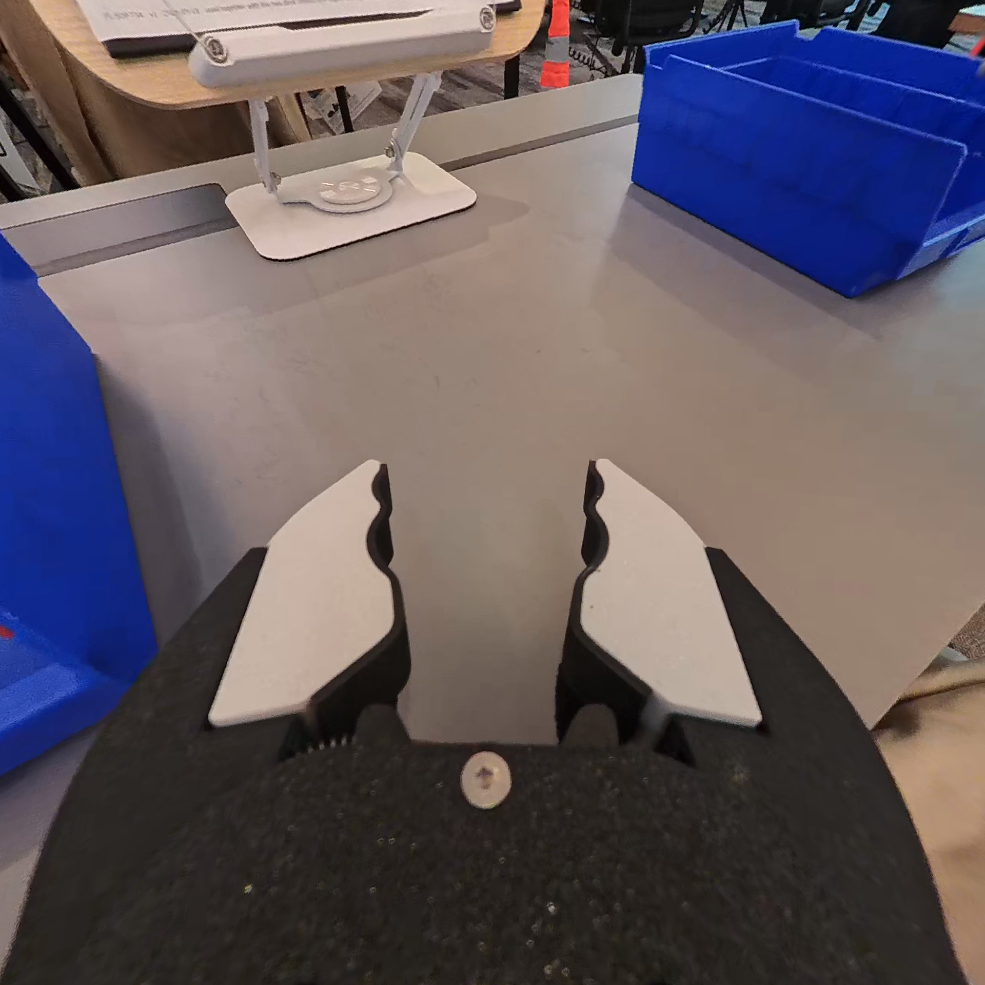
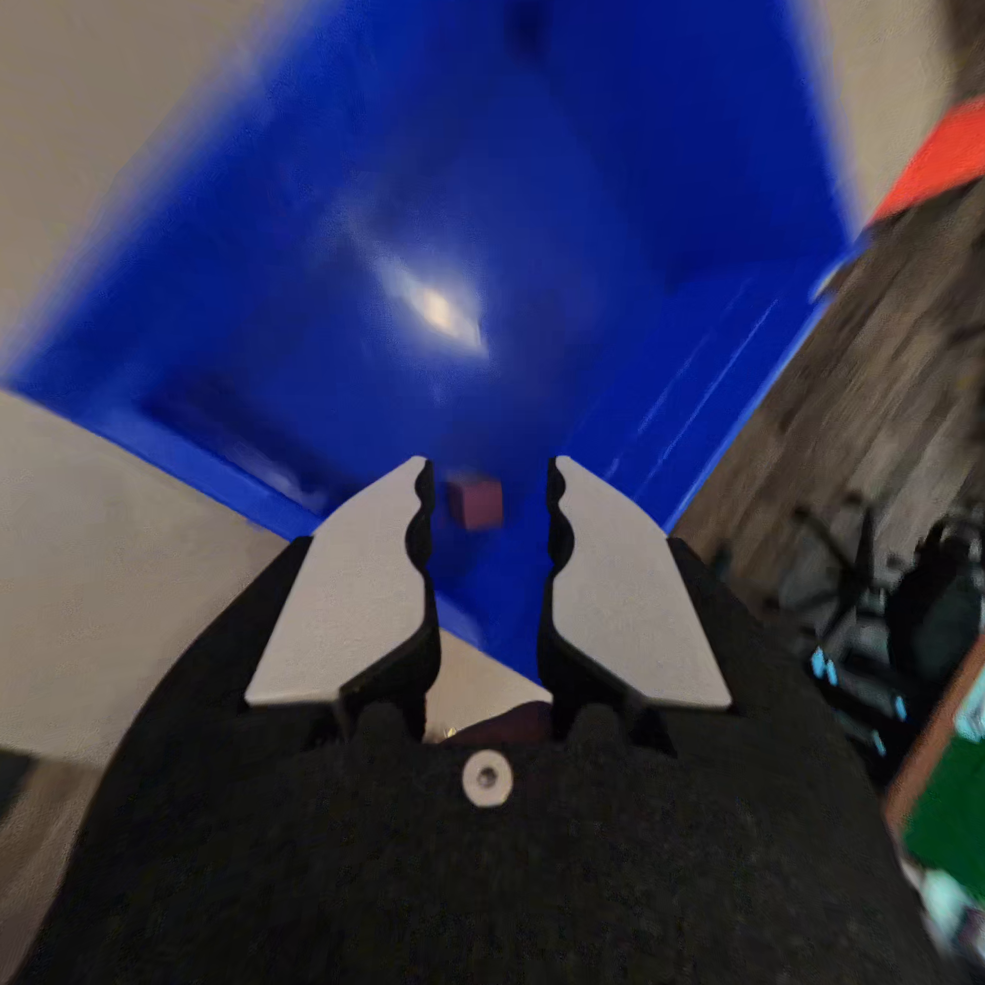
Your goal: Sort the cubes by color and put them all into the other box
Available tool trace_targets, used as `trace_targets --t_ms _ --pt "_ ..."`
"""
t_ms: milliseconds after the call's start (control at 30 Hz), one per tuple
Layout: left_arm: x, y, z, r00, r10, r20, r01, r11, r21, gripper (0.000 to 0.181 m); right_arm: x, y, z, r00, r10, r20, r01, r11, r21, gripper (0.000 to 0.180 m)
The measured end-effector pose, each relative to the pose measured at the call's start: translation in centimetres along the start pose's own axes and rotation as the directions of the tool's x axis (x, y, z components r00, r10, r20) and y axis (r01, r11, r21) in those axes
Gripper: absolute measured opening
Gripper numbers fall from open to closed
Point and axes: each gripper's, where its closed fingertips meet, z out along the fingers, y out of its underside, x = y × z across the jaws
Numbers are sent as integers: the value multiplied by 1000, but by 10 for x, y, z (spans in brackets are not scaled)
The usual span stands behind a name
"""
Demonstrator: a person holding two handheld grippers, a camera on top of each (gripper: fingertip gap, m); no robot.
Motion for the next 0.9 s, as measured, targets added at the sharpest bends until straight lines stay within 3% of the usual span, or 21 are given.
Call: trace_targets --t_ms 67,133,200,267,367,500,767,900 --pt "-3 -1 -1 1000 -18 7 18 1000 13 69 -32 -56 -48 998 55 -38 -37 924 380 41" --pt "-5 -2 -1 999 -36 11 36 999 23 69 -95 -100 -87 984 125 124 -176 720 672 35" --pt "-6 -2 -2 998 -59 10 58 998 31 69 -167 -124 -100 923 127 363 -372 537 758 37" --pt "-6 -5 -5 996 -90 5 90 994 58 66 -228 -132 -89 850 144 506 -513 445 735 39" --pt "-5 0 -7 994 -107 3 107 993 42 66 -287 -129 -66 879 133 458 -461 481 746 41" --pt "-5 8 -8 993 -116 4 116 993 28 67 -280 -125 -80 951 136 279 -309 463 830 36" --pt "-2 10 -13 994 -108 -20 108 994 -27 65 -273 -113 -72 923 152 354 -382 473 794 37" --pt "-34 -29 -56 995 -98 22 98 995 19 62 -269 -109 -73 920 151 362 -389 474 790 37"
